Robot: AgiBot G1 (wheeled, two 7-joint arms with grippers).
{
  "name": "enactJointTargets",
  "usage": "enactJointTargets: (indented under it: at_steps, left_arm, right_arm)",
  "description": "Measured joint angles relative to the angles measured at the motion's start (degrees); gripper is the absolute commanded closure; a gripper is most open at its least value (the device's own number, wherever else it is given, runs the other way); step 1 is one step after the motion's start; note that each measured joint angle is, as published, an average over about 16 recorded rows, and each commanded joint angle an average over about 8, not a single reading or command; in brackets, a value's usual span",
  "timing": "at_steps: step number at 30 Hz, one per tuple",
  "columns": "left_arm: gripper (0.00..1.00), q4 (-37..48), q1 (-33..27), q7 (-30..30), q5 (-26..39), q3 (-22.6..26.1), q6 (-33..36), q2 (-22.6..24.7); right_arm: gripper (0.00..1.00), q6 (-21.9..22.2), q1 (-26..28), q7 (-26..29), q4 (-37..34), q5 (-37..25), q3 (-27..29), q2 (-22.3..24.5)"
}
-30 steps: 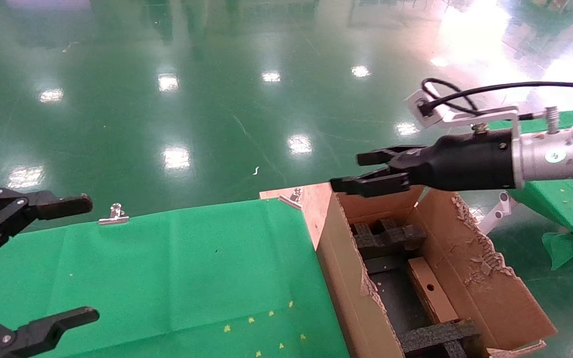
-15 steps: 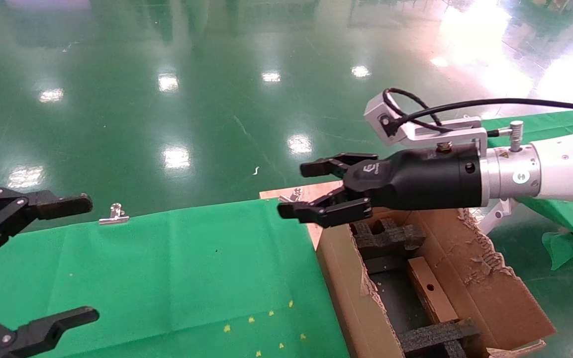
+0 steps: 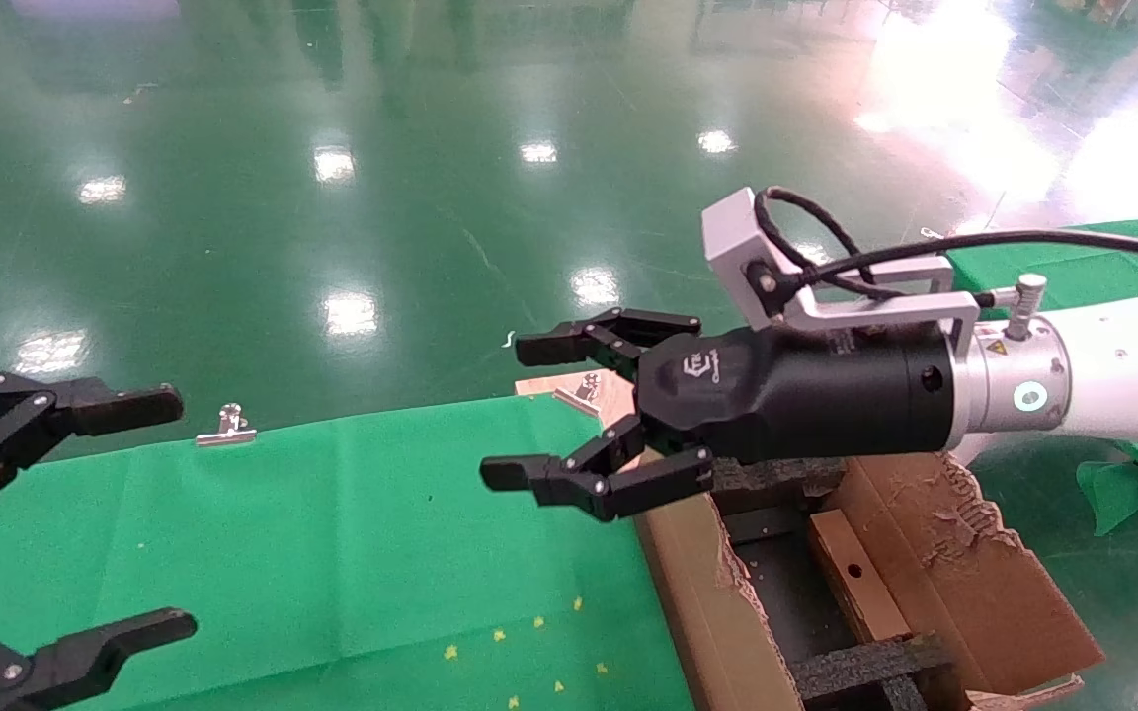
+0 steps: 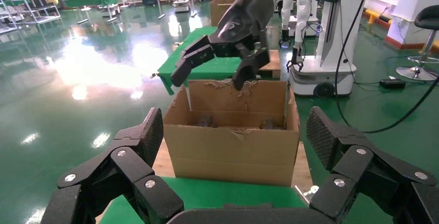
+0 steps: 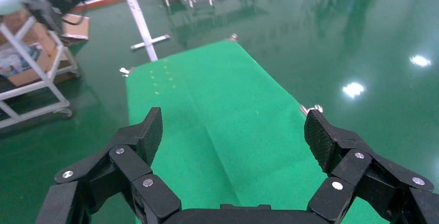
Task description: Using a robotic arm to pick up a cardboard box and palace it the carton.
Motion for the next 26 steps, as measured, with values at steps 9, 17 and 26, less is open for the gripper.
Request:
enactJointTargets:
  at_steps: [9, 17, 26]
  left_arm:
    - [0.00, 0.0, 0.0, 0.0, 0.0, 0.0, 0.0, 0.0]
    - [0.00, 0.0, 0.0, 0.0, 0.0, 0.0, 0.0, 0.0]
    - [0.00, 0.0, 0.0, 0.0, 0.0, 0.1, 0.0, 0.0]
  right_arm:
    - [0.00, -3.5, -8.4, -2.6, 4.3, -1.1, 12.9, -1.3]
    - [0.00, -6.4, -15.5, -4.8, 7.9, -2.1, 23.7, -2.3]
    - [0.00, -8.1, -19.6, -6.1, 10.0, -2.6, 30.1, -3.0]
